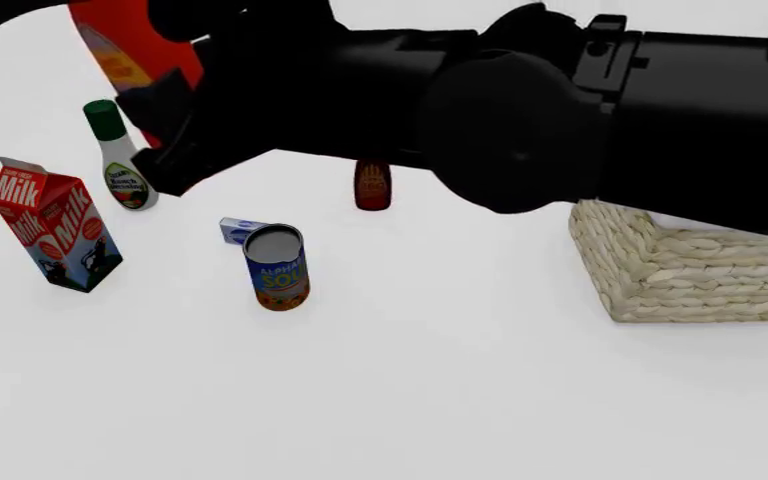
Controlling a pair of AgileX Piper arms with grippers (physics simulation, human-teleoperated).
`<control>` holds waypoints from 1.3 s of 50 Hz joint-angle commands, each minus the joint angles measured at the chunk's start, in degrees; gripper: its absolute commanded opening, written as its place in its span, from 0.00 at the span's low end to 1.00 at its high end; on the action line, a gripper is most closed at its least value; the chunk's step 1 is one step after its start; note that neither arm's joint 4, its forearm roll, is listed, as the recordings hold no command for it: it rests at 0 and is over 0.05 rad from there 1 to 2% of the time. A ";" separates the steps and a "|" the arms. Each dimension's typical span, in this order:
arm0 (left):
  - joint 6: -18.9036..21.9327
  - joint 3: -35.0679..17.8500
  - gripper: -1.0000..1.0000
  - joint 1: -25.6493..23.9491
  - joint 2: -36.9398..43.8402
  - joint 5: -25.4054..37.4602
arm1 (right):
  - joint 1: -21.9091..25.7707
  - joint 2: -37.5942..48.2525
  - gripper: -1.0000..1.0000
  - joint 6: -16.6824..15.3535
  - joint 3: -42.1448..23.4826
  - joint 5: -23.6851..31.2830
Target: Pick the ketchup and place it in the basket.
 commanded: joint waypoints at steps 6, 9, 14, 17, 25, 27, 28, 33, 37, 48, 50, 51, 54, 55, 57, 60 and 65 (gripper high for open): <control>-0.32 0.00 0.00 -0.30 -0.19 -0.49 | -0.37 -0.83 0.00 0.41 1.19 -0.41; -0.21 0.06 1.00 -0.19 -0.12 -0.62 | -0.64 -0.99 0.00 0.40 1.25 -0.37; -0.91 -0.40 1.00 -0.50 -0.15 -0.72 | -0.93 -1.25 0.00 0.44 1.42 -0.36; -2.58 -1.30 1.00 -1.44 -0.10 -0.67 | -1.02 -1.50 0.00 0.45 1.62 -0.37; -1.44 -1.50 1.00 -0.55 -0.65 -1.29 | -1.37 -1.98 0.00 0.53 2.05 -0.42; -1.53 -1.55 1.00 -0.31 -0.66 -1.32 | -1.47 -2.24 0.00 0.62 2.33 -0.51; -1.45 -1.57 1.00 -0.06 -0.77 -1.43 | -1.47 -2.24 0.00 0.62 2.33 -0.51; -1.33 -2.30 1.00 1.23 -1.49 -1.72 | -1.64 -2.97 0.00 0.99 3.64 -1.08; -1.65 -3.11 1.00 2.14 -2.01 -1.39 | -1.99 -3.61 0.00 1.38 4.37 -1.29; -2.00 -4.43 1.00 4.62 -4.00 -0.59 | -3.85 -5.50 0.00 2.22 6.84 -2.19; -2.34 -4.33 1.00 5.21 -4.40 -0.69 | -4.07 -5.78 0.00 2.34 7.02 -2.19; -2.29 -4.05 1.00 5.31 -4.61 -0.70 | -4.19 -6.15 0.00 2.32 7.24 -2.09; -2.78 -3.26 1.00 6.69 -5.66 -1.16 | -4.84 -6.88 0.00 2.29 7.39 -1.58; -2.68 -2.95 1.00 6.84 -5.87 -1.27 | -4.97 -7.07 0.00 2.37 7.44 -1.48; -3.18 -2.16 1.00 8.32 -6.76 -1.73 | -5.47 -7.77 0.00 2.34 7.67 -1.18; -3.07 -1.49 1.00 9.47 -7.51 -2.23 | -6.07 -8.07 0.00 2.37 7.60 -0.92; -3.26 1.23 1.00 11.96 -9.48 -3.47 | -8.82 -8.13 0.00 2.75 6.80 -0.06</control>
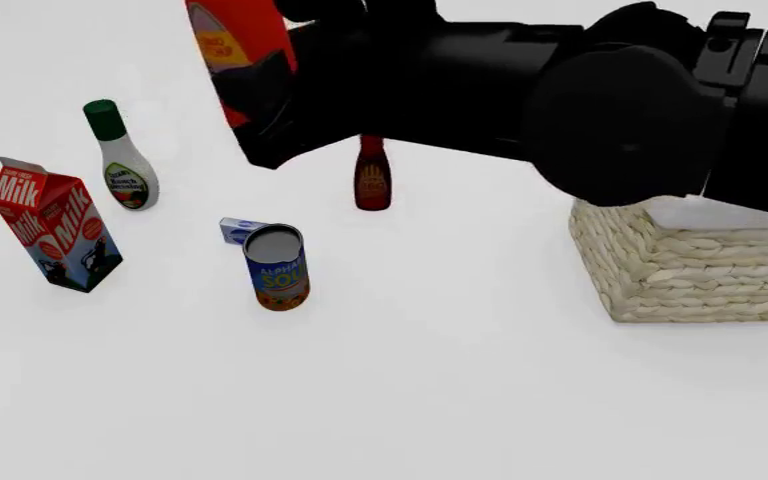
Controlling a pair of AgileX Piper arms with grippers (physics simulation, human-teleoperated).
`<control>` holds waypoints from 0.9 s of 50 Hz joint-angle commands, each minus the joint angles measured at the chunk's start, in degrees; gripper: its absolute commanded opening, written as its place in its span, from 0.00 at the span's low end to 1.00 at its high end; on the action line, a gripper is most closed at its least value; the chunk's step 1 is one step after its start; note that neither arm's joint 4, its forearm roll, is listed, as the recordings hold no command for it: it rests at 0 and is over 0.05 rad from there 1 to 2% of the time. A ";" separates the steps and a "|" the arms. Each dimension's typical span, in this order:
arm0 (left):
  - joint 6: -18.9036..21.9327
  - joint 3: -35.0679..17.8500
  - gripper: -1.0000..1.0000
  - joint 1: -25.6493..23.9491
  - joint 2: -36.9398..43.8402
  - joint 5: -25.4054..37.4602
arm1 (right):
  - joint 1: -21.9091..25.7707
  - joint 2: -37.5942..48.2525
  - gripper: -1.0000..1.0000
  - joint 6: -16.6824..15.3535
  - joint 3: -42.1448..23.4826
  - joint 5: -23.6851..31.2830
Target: Pick the ketchup and place it in the basket.
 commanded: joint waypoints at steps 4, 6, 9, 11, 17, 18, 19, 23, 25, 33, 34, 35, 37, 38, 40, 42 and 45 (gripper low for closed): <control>0.10 5.90 1.00 6.75 -5.37 -3.19 | -4.97 -2.49 0.00 1.49 -0.29 1.79; 0.28 6.58 1.00 7.78 -5.85 -3.66 | -5.90 -2.89 0.00 1.68 -0.35 2.04; 0.04 9.57 1.00 10.20 -7.76 -5.61 | -6.50 -4.03 0.00 1.82 0.67 1.78; 0.05 10.21 1.00 10.96 -8.16 -6.04 | -6.82 -4.38 0.00 2.11 0.94 1.60; -0.55 13.71 1.00 13.93 -9.51 -8.15 | -8.85 -5.14 0.00 2.77 1.96 0.75; -1.04 14.55 1.00 14.30 -9.90 -8.69 | -9.38 -5.35 0.00 3.01 2.22 0.62; -0.85 14.99 1.00 14.83 -10.19 -9.05 | -9.78 -5.33 0.00 3.02 2.32 0.54; -1.89 18.27 1.00 17.43 -11.80 -11.32 | -12.91 -5.35 0.00 3.85 2.35 0.07; -2.09 20.54 1.00 17.62 -12.42 -12.21 | -13.67 -5.62 0.00 4.26 2.63 0.00; -5.68 27.78 1.00 19.68 -14.39 -15.40 | -20.37 -6.81 0.00 7.21 3.70 -1.55; -6.44 28.16 1.00 20.07 -14.55 -15.52 | -21.00 -7.07 0.00 7.47 3.99 -1.69; -6.61 28.78 1.00 20.18 -14.76 -15.73 | -21.74 -7.46 0.00 6.98 4.43 -1.87; -6.95 30.39 1.00 21.14 -15.61 -16.54 | -24.14 -8.26 0.00 7.94 5.08 -2.69; -7.07 30.88 1.00 21.30 -15.80 -16.75 | -24.90 -8.68 0.00 7.85 5.57 -2.92; -6.83 32.42 1.00 22.03 -16.58 -17.65 | -25.79 -9.76 0.00 8.32 6.69 -3.32; -6.90 33.69 1.00 23.09 -17.34 -18.65 | -27.43 -10.40 0.00 8.54 7.49 -3.93; -9.29 34.22 1.00 23.28 -18.78 -19.34 | -28.77 -11.08 0.00 9.23 8.00 -4.29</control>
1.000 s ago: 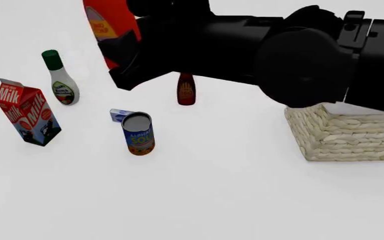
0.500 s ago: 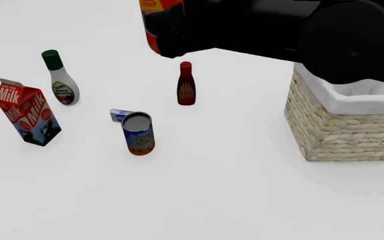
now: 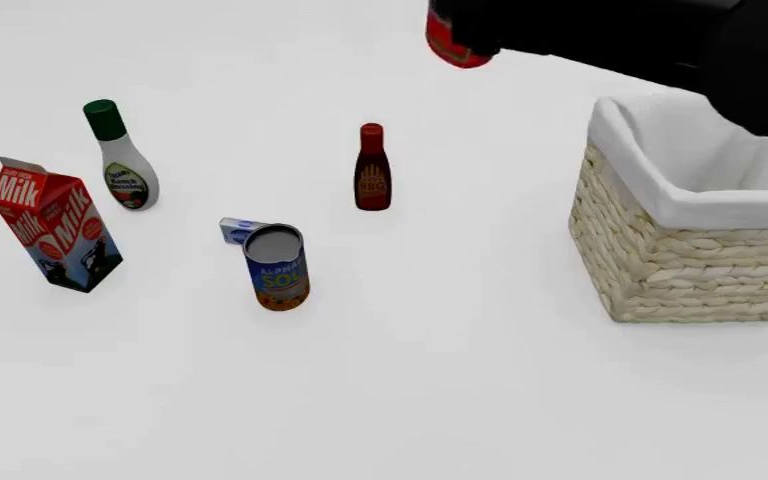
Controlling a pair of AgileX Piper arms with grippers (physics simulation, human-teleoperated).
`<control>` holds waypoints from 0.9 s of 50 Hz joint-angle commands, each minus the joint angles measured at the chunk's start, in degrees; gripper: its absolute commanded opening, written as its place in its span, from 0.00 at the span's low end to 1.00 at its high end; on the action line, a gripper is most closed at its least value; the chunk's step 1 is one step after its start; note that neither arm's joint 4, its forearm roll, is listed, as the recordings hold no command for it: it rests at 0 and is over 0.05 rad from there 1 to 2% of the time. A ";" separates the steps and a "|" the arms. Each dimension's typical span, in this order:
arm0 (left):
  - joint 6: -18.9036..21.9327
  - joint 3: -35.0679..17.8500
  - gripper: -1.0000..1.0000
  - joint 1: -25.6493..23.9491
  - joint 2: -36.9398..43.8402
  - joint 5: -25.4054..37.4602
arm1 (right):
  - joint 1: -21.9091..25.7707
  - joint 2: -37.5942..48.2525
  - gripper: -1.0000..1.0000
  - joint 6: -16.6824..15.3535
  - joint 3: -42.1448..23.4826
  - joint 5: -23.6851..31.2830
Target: Pick the ketchup and place it in the basket.
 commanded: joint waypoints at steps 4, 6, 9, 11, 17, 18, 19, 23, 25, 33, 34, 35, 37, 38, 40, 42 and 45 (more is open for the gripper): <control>-3.14 7.16 1.00 5.30 -6.49 -5.17 | -9.43 -3.47 0.00 3.39 3.07 -2.60; -2.78 7.97 1.00 6.04 -8.97 -6.20 | -10.24 -3.54 0.00 3.38 3.17 -2.59; -0.54 10.74 1.00 7.86 -12.50 -8.13 | -12.15 -3.70 0.00 3.63 3.47 -2.75; -1.38 11.30 1.00 8.35 -12.22 -8.28 | -12.51 -3.81 0.00 3.65 3.63 -2.80; -5.22 15.72 1.00 8.48 -12.09 -10.13 | -14.78 -4.79 0.00 4.06 5.94 -3.89; -5.09 16.03 1.00 8.47 -12.23 -10.23 | -15.50 -4.76 0.00 3.88 6.26 -4.18; -5.08 16.31 1.00 8.39 -12.29 -10.36 | -15.90 -4.88 0.00 4.19 6.60 -4.41; -4.18 17.15 1.00 8.34 -13.31 -10.99 | -17.45 -5.67 0.00 4.56 7.65 -5.18; -4.29 17.69 1.00 8.39 -13.60 -11.36 | -17.65 -6.45 0.00 4.77 8.44 -5.69; -8.03 19.70 1.00 8.30 -12.44 -12.63 | -20.32 -7.18 0.00 3.30 11.78 -7.81; -8.03 19.70 1.00 8.30 -12.44 -12.64 | -20.32 -7.19 0.00 3.29 11.80 -7.82; -8.17 19.93 1.00 8.32 -12.37 -12.82 | -20.96 -7.12 0.00 2.95 12.13 -8.10; -8.37 20.30 1.00 8.12 -12.50 -13.01 | -21.60 -7.46 0.00 3.26 12.92 -8.55; -8.21 20.33 1.00 7.91 -12.55 -13.05 | -22.13 -7.54 0.00 3.29 13.23 -8.77; -8.04 20.30 1.00 7.80 -12.63 -13.09 | -22.42 -7.82 0.00 3.52 13.48 -8.86; -7.88 20.23 1.00 7.77 -12.64 -13.17 | -22.86 -7.83 0.00 3.35 13.59 -8.91; -7.84 20.43 1.00 7.51 -12.57 -13.40 | -23.95 -7.92 0.00 3.09 13.59 -8.94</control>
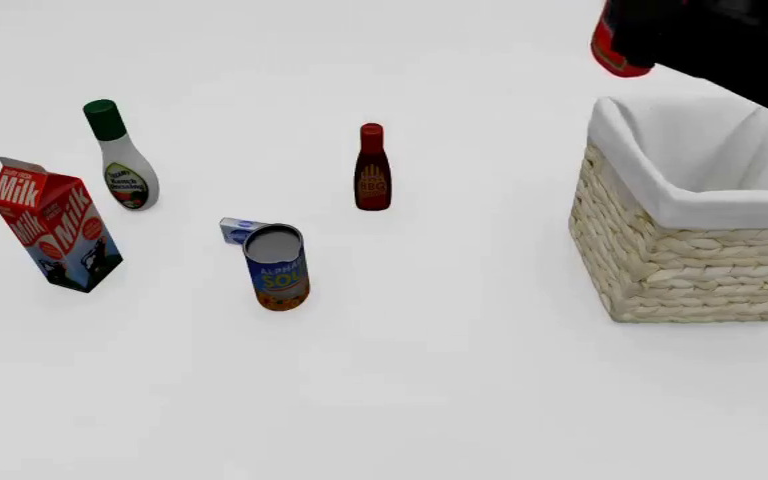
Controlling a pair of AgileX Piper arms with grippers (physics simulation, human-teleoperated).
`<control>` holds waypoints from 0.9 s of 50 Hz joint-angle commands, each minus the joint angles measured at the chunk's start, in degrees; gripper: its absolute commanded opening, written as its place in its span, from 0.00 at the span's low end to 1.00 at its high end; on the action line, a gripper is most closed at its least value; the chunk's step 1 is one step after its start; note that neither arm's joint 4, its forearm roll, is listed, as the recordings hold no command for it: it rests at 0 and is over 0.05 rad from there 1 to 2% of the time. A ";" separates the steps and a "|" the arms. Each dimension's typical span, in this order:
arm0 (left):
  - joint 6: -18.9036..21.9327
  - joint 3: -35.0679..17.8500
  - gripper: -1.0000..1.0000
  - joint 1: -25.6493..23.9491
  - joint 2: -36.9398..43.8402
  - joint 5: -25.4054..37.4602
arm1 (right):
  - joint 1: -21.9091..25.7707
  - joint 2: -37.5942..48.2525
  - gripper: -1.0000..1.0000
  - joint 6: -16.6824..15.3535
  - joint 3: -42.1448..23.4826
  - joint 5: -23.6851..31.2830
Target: Pick the ketchup and place it in the basket.
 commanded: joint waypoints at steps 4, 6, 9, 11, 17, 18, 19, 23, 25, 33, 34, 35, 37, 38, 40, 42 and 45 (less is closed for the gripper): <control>-0.66 2.23 1.00 -0.65 -0.36 -1.52 | -4.43 -0.78 0.00 0.54 1.94 -1.73; -0.66 2.34 1.00 -0.69 -0.42 -1.59 | -4.76 -0.66 0.00 0.36 1.96 -1.82; -0.78 2.48 1.00 -0.78 -0.22 -1.81 | -5.43 -0.49 0.00 0.18 2.39 -2.14; -0.66 2.50 1.00 -0.77 -0.26 -1.85 | -5.84 -0.39 0.00 0.21 2.69 -2.43; -0.58 2.58 1.00 -0.76 -0.25 -1.98 | -7.06 -0.15 0.00 0.17 3.40 -3.09; -0.58 2.61 1.00 -0.69 -0.31 -1.99 | -7.26 -0.12 0.00 0.23 3.57 -3.20; -0.57 2.64 1.00 -0.73 -0.33 -1.99 | -7.51 -0.16 0.00 0.26 3.67 -3.32; -0.47 2.69 1.00 -0.78 -0.37 -1.97 | -8.40 -0.04 0.00 0.46 4.22 -3.80; -0.47 2.66 1.00 -0.90 -0.35 -1.96 | -8.84 -0.11 0.00 0.55 4.49 -4.06; -0.21 2.44 1.00 -1.33 -0.10 -2.00 | -10.44 -0.11 0.00 0.73 5.53 -5.09; -0.23 2.45 1.00 -1.35 -0.06 -2.02 | -10.58 -0.12 0.00 0.79 5.64 -5.21; -0.19 2.45 1.00 -1.38 -0.05 -2.03 | -11.02 -0.22 0.00 0.83 5.82 -5.41; -0.16 2.40 1.00 -1.54 0.00 -1.99 | -11.52 -0.13 0.00 0.91 6.04 -5.65; -0.16 2.40 1.00 -1.54 0.00 -1.99 | -11.52 -0.13 0.00 0.91 6.04 -5.65; -0.37 2.35 1.00 -1.90 0.11 -2.02 | -12.01 -0.08 0.00 1.05 6.27 -5.94; -0.20 2.38 1.00 -1.94 0.17 -2.10 | -12.55 0.02 0.00 1.05 6.37 -6.15; -0.12 2.36 1.00 -2.23 0.57 -2.40 | -13.19 0.21 0.00 1.22 6.63 -6.49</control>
